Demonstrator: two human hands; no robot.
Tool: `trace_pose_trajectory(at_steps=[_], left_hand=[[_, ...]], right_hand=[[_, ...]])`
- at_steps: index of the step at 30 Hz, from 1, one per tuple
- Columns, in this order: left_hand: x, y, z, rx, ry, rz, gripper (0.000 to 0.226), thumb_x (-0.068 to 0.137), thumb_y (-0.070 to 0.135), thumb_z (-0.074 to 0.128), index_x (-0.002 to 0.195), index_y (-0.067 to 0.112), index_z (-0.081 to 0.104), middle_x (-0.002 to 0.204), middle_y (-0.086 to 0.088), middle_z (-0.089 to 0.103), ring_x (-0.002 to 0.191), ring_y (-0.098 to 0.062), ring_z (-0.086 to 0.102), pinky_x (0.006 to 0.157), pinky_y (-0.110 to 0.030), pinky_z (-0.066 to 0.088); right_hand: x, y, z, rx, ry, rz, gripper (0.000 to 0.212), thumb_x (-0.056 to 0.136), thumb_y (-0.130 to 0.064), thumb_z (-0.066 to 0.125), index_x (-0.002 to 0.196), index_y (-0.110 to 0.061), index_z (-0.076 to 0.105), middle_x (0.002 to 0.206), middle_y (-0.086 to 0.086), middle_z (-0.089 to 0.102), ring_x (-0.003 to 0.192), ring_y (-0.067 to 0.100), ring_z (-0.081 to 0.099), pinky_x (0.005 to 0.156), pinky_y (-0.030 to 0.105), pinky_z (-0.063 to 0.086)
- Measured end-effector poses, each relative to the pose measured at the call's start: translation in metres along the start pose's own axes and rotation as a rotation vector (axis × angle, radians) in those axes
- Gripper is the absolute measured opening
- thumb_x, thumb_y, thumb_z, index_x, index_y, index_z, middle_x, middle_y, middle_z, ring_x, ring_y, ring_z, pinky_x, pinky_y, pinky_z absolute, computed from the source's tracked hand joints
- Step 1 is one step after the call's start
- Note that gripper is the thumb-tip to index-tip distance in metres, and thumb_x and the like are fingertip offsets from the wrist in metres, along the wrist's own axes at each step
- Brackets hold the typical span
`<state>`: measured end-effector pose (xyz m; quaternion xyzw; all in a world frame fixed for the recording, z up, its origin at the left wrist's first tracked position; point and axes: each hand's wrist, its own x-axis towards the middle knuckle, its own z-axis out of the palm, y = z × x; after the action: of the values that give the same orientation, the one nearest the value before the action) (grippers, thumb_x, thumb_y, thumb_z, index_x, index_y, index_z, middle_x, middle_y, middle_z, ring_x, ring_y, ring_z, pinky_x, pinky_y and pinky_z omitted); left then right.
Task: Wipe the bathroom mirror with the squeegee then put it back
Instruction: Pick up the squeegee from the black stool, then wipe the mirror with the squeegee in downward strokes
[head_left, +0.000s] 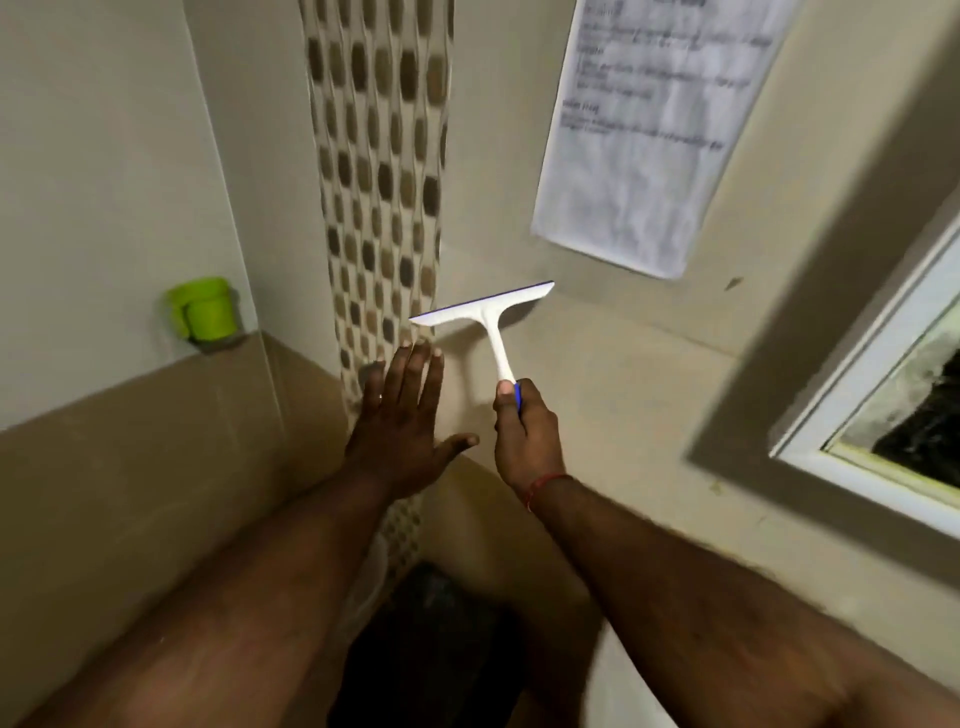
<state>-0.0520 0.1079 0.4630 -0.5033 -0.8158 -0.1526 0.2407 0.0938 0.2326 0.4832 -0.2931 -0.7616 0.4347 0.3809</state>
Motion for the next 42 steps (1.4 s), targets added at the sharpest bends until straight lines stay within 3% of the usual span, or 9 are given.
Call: trace_pose_trajectory(at_steps=[6,14,18,21,24,27,29,35,42], left_hand=[[0.082,0.012,-0.118,0.064,0.171,0.04,0.117,0.098,0.094,0.02,0.179,0.011,0.003,0.187,-0.019,0.002,0.174,-0.034,0.002,0.139,-0.06,0.004],[0.171,0.048,-0.25,0.099,0.399,0.116,0.12,0.095,0.096,0.014,0.179,0.011,-0.001,0.187,-0.019,-0.003,0.174,-0.033,-0.007,0.139,-0.062,0.001],[0.207,0.091,-0.304,0.056,0.509,0.186,0.121,0.096,0.093,0.025,0.178,0.009,0.0,0.187,-0.018,-0.006,0.174,-0.032,-0.01,0.139,-0.061,-0.002],[0.225,0.136,-0.329,0.046,0.551,0.27,0.123,0.095,0.096,0.02,0.178,0.009,-0.004,0.187,-0.017,-0.005,0.174,-0.033,-0.01,0.138,-0.063,-0.001],[0.235,0.185,-0.344,0.009,0.589,0.378,0.123,0.094,0.097,0.01,0.178,0.008,-0.001,0.187,-0.018,0.001,0.174,-0.035,-0.004,0.138,-0.065,0.003],[0.24,0.228,-0.355,-0.021,0.63,0.484,0.122,0.096,0.097,0.02,0.178,0.009,-0.002,0.187,-0.018,0.0,0.174,-0.035,-0.004,0.139,-0.063,0.0],[0.244,0.251,-0.361,-0.032,0.628,0.539,0.124,0.095,0.097,0.026,0.178,0.011,-0.009,0.187,-0.016,-0.01,0.173,-0.032,-0.014,0.139,-0.061,-0.004],[0.256,0.29,-0.38,-0.002,0.448,0.619,0.135,0.09,0.099,0.034,0.171,0.01,-0.028,0.181,-0.011,-0.035,0.166,-0.028,-0.037,0.136,-0.058,-0.017],[0.263,0.303,-0.373,0.036,0.266,0.568,0.18,0.064,0.093,0.079,0.16,0.004,-0.044,0.168,-0.019,-0.053,0.16,-0.038,-0.044,0.136,-0.062,-0.014]], right_hand=[[0.033,-0.119,-0.055,0.088,0.122,-0.209,0.052,0.105,-0.07,0.036,0.088,-0.022,0.048,0.068,0.0,0.055,0.06,0.016,0.048,0.065,0.052,0.052],[0.048,-0.238,-0.147,0.118,0.241,-0.405,0.048,0.106,-0.067,0.039,0.087,-0.024,0.047,0.071,-0.002,0.054,0.066,0.017,0.049,0.07,0.055,0.052],[0.041,-0.275,-0.202,0.111,0.362,-0.474,0.037,0.109,-0.06,0.043,0.083,-0.035,0.049,0.069,-0.01,0.057,0.064,0.012,0.051,0.063,0.042,0.046],[0.03,-0.286,-0.243,0.093,0.453,-0.52,0.037,0.112,-0.054,0.044,0.086,-0.03,0.054,0.067,-0.013,0.059,0.06,0.006,0.05,0.062,0.032,0.042],[0.015,-0.288,-0.283,0.019,0.553,-0.522,0.041,0.111,-0.054,0.043,0.087,-0.024,0.054,0.071,-0.001,0.061,0.062,0.009,0.052,0.064,0.038,0.044],[0.003,-0.291,-0.318,-0.04,0.662,-0.501,0.049,0.107,-0.064,0.039,0.088,-0.023,0.057,0.078,0.001,0.064,0.075,0.011,0.06,0.075,0.043,0.05],[-0.007,-0.293,-0.339,-0.065,0.717,-0.482,0.048,0.108,-0.065,0.04,0.09,-0.024,0.058,0.084,0.0,0.064,0.083,0.019,0.061,0.083,0.05,0.053],[-0.031,-0.289,-0.374,-0.01,0.817,-0.37,0.048,0.105,-0.068,0.04,0.104,-0.03,0.069,0.097,0.0,0.077,0.096,0.024,0.074,0.092,0.051,0.061],[-0.044,-0.28,-0.373,0.034,0.904,-0.201,0.049,0.108,-0.067,0.04,0.101,-0.029,0.069,0.097,0.002,0.077,0.096,0.028,0.074,0.09,0.051,0.06]])
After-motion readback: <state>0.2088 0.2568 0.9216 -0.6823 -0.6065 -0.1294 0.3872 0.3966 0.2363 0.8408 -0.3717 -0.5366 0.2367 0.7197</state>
